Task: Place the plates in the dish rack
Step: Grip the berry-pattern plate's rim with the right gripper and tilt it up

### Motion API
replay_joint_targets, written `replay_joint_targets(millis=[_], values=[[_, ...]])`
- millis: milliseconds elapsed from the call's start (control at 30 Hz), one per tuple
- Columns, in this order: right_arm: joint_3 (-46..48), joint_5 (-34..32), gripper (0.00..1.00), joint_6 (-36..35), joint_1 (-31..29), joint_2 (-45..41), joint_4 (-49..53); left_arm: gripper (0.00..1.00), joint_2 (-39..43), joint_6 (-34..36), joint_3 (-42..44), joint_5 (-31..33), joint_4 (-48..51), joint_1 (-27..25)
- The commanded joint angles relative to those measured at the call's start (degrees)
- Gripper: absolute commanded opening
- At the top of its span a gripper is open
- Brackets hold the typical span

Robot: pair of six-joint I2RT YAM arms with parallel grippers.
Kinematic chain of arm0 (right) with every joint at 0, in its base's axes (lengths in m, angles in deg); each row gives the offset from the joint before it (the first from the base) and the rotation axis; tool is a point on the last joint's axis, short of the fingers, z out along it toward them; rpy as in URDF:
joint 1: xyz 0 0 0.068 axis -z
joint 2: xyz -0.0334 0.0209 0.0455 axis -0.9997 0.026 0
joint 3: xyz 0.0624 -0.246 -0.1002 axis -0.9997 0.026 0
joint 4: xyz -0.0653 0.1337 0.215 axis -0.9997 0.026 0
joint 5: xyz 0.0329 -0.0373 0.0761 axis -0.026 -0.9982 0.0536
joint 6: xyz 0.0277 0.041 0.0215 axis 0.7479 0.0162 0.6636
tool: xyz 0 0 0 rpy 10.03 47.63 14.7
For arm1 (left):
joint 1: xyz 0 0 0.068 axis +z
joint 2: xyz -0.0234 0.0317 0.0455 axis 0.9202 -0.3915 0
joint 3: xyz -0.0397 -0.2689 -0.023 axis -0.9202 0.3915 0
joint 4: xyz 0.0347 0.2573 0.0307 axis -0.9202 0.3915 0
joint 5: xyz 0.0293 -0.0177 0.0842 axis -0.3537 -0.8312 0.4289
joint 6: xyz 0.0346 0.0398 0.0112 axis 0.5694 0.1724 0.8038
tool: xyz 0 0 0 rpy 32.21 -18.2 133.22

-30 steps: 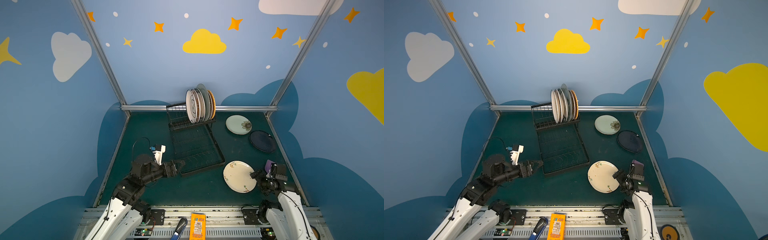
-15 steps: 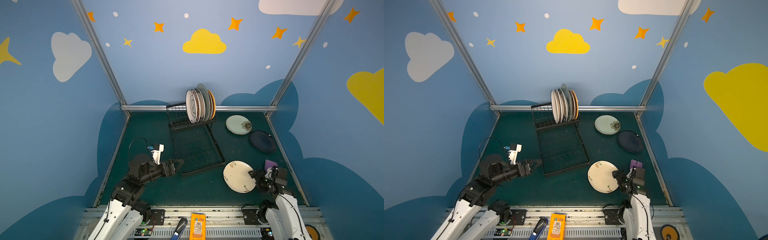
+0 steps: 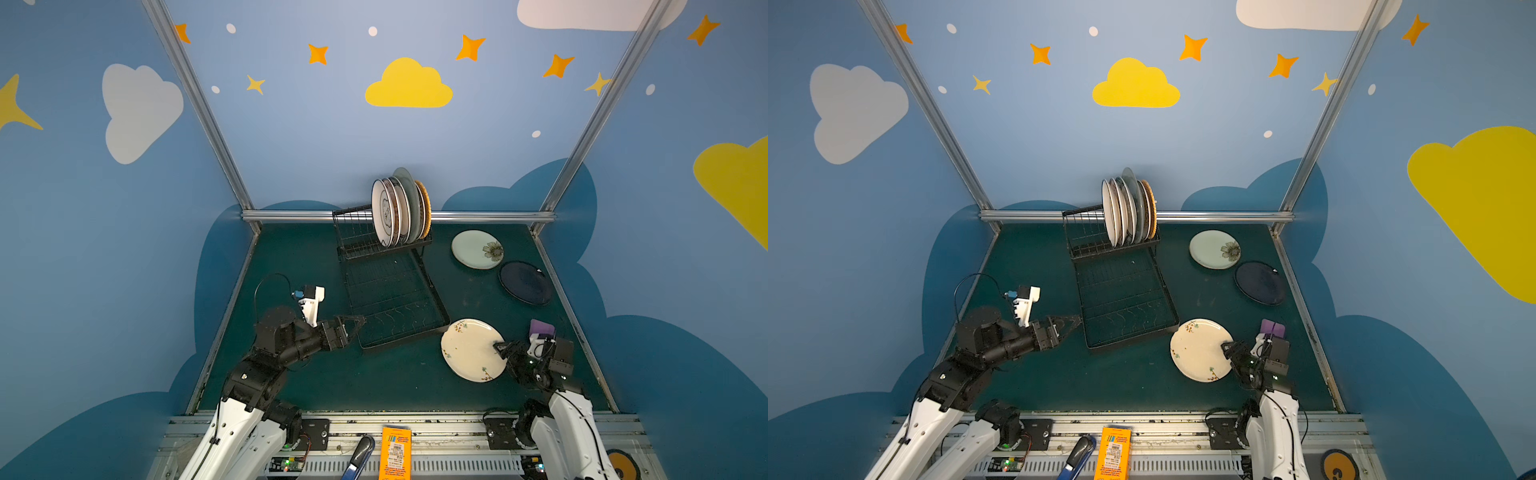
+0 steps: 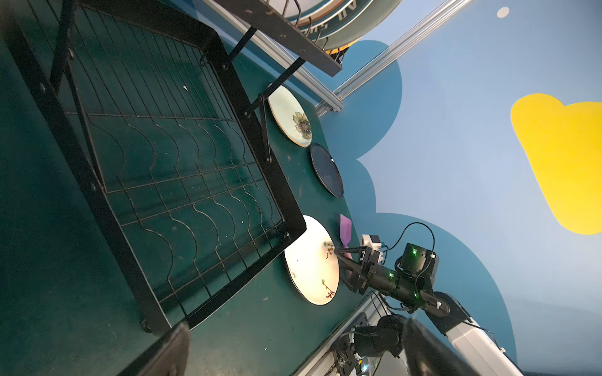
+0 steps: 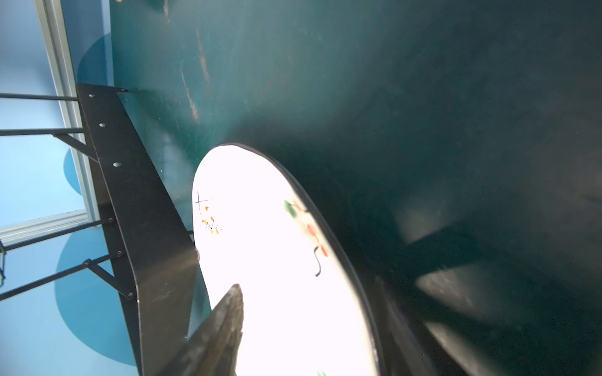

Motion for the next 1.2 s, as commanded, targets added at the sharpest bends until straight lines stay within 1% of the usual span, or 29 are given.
replay_joint_targets(millis=[0, 133, 233, 433, 467, 633, 800, 1000, 1167], values=[[0.54, 4.87, 0.55, 0.68, -0.23, -0.63, -4.23, 1.0, -0.07, -0.01, 0.46, -0.99, -1.72, 0.63], [1.1, 5.04, 0.39, 1.45, -0.25, -0.28, -5.39, 1.0, -0.12, -0.34, 0.54, -1.18, -1.95, 1.08], [1.11, 4.8, 0.29, 1.53, -0.31, -0.37, -5.8, 1.0, -0.1, -0.46, 0.65, -1.26, -2.0, 1.26], [1.03, 3.91, 0.18, 1.38, -0.36, -0.47, -5.49, 1.0, -0.1, -0.6, 0.75, -1.35, -2.31, 1.78], [0.95, 3.47, 0.14, 1.29, -0.27, -0.54, -4.97, 1.0, -0.19, -0.66, 0.77, -1.51, -2.36, 2.04], [-0.15, 0.46, 0.04, 0.5, -0.22, -1.15, -1.37, 1.0, -0.45, -0.96, 0.81, -2.05, -2.71, 3.06], [-1.77, -1.91, 0.0, -0.97, -0.07, -2.62, 1.9, 1.0, -0.88, -1.48, 1.01, -2.67, -3.31, 3.97], [-4.54, -4.61, 0.0, -3.38, 0.17, -3.34, 5.63, 1.0, -1.15, -1.98, 1.16, -2.95, -3.72, 4.59], [-8.07, -7.33, 0.0, -3.48, 0.23, -3.37, 8.56, 1.0, -1.32, -2.41, 1.51, -2.95, -4.45, 5.13]])
